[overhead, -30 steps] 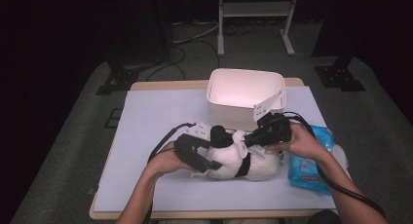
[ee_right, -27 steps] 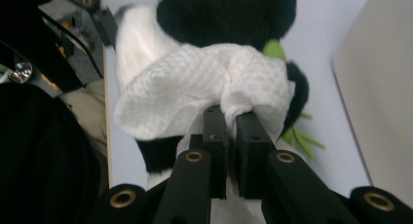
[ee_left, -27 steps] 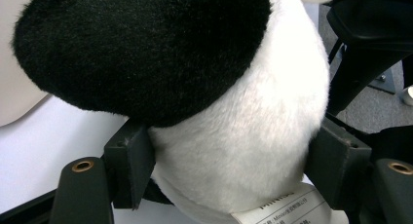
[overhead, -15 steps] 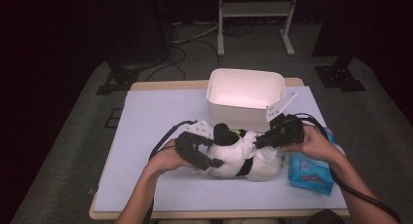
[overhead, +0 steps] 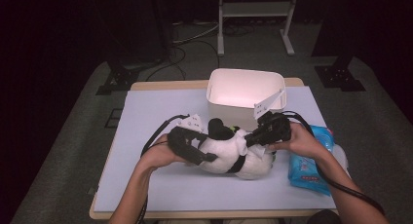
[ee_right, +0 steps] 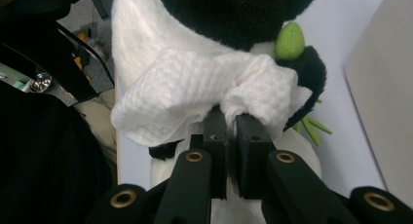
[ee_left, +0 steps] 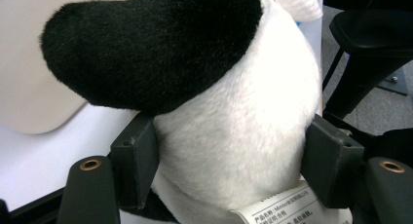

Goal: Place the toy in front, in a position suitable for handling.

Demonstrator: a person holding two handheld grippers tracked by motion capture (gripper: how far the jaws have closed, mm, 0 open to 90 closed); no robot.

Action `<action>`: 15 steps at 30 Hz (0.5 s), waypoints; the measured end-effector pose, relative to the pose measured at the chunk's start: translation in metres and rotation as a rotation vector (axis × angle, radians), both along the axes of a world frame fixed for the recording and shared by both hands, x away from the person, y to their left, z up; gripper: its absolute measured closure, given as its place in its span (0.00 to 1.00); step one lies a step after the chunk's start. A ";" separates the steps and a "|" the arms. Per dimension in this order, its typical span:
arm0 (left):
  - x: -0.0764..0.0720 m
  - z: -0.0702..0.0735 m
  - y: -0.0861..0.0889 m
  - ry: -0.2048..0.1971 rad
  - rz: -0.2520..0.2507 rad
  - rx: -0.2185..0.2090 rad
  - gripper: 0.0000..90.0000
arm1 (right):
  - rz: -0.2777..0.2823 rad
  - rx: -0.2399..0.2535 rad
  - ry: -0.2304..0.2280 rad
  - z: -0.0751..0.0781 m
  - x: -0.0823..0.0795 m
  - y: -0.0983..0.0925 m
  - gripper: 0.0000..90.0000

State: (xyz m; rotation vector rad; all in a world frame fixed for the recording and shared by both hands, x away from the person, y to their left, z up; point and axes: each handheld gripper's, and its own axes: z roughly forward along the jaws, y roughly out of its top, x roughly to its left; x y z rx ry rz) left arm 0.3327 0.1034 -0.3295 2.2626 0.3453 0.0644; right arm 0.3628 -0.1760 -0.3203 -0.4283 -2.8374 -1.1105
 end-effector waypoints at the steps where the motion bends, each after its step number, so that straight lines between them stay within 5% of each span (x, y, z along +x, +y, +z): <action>1: 0.000 0.002 0.002 -0.005 0.001 0.002 0.34 | -0.001 0.004 0.003 0.001 0.000 0.001 0.94; 15: -0.006 0.024 -0.001 -0.058 -0.011 0.041 0.34 | 0.016 0.036 -0.048 0.027 0.003 0.013 0.94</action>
